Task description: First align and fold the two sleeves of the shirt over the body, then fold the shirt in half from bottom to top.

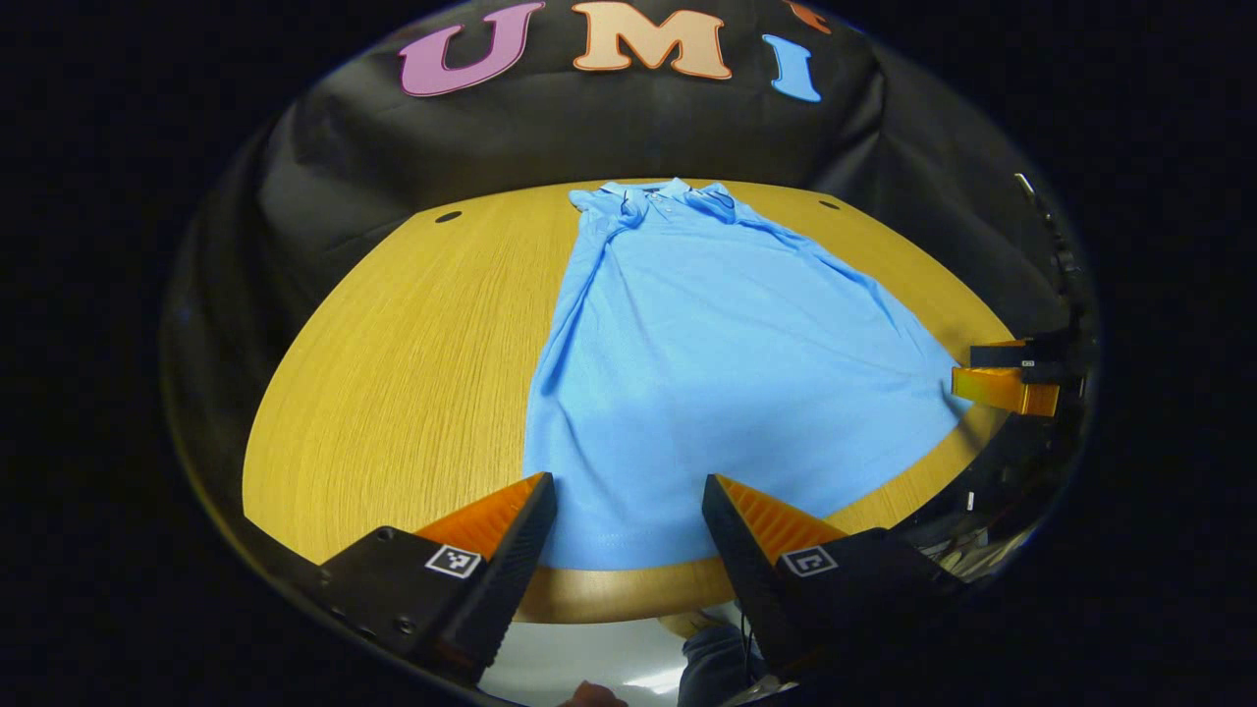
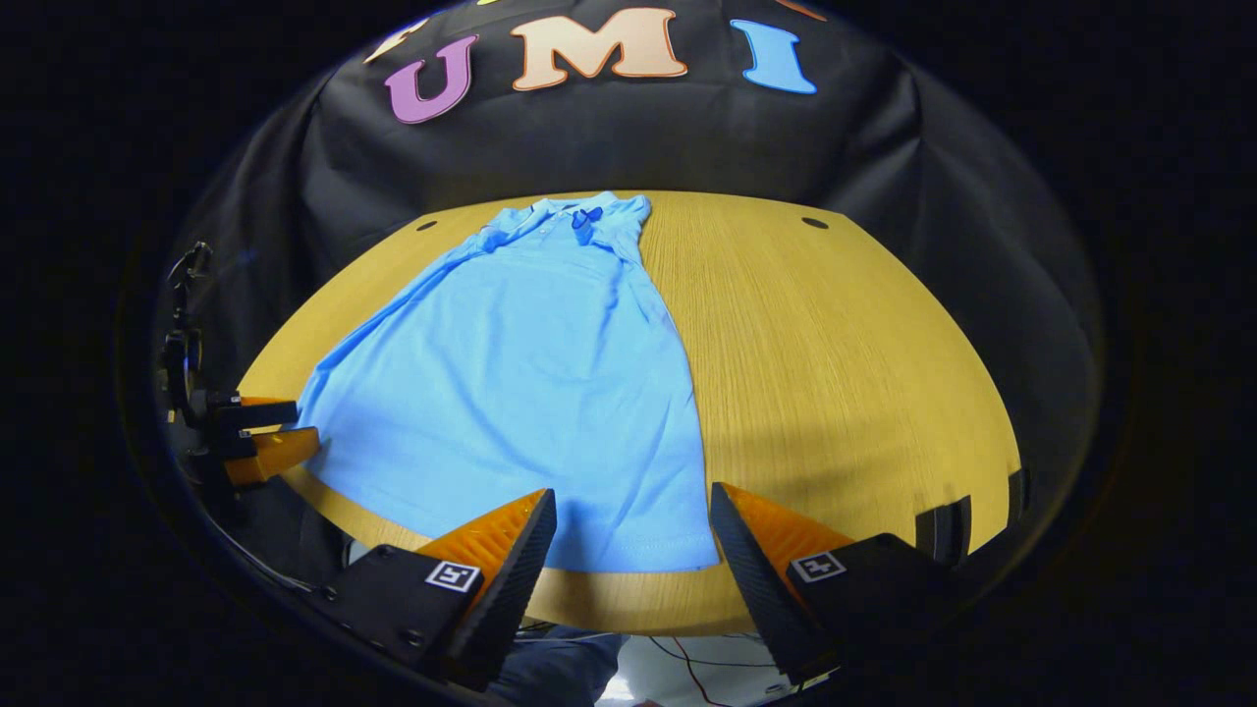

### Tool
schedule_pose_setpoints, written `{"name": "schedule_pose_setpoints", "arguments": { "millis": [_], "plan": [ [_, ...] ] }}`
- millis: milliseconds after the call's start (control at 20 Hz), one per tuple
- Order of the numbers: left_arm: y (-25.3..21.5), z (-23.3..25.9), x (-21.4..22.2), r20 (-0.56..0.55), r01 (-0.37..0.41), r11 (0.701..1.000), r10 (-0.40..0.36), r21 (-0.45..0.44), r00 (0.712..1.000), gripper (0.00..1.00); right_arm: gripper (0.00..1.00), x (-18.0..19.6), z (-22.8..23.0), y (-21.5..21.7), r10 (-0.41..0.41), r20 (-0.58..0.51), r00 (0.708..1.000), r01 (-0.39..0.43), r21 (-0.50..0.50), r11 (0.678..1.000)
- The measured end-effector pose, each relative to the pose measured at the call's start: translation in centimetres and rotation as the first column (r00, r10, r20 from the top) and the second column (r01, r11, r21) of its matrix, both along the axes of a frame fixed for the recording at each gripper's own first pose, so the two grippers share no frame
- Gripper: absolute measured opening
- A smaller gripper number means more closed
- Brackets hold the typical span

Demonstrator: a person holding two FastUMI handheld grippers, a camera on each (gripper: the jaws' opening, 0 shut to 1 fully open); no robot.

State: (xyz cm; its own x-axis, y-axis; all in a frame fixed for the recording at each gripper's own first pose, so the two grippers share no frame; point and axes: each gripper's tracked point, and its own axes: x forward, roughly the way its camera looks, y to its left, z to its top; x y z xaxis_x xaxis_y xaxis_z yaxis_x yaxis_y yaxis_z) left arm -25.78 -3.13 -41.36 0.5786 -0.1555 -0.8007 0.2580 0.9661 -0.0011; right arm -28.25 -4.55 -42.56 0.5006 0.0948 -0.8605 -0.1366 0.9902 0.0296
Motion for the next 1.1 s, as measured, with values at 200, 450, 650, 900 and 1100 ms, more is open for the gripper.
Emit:
{"name": "schedule_pose_setpoints", "arguments": {
  "millis": [200,450,650,900,1100],
  "plan": [
    [1.1,0.1,0.5,0.050,-0.042,0.998,0.040,0.043,0.998,0.96,0.94,-0.6,-0.9,0.0,-0.016,-0.023,1.000,0.016,-0.002,1.000],
    [0.7,-0.2,0.2,0.039,-0.080,0.997,0.080,0.004,0.996,0.97,0.99,-0.8,-0.8,-0.2,-0.015,-0.033,0.999,0.015,-0.002,1.000],
    [-0.5,-0.3,0.0,0.054,-0.043,0.999,0.044,-0.014,0.998,0.90,0.82,-0.9,-0.7,0.9,0.031,-0.040,0.999,-0.030,0.026,0.999],
    [-2.8,-0.4,-0.2,0.058,0.031,0.996,-0.026,-0.086,0.998,0.29,0.19,-1.1,-0.6,2.4,0.018,-0.036,0.999,-0.015,0.072,0.997],
    [-3.0,-0.3,-0.1,0.052,-0.013,0.989,0.021,-0.148,0.998,0.01,0.10,-1.1,-0.6,2.5,-0.021,-0.042,0.999,0.025,0.095,0.995]
  ]
}}
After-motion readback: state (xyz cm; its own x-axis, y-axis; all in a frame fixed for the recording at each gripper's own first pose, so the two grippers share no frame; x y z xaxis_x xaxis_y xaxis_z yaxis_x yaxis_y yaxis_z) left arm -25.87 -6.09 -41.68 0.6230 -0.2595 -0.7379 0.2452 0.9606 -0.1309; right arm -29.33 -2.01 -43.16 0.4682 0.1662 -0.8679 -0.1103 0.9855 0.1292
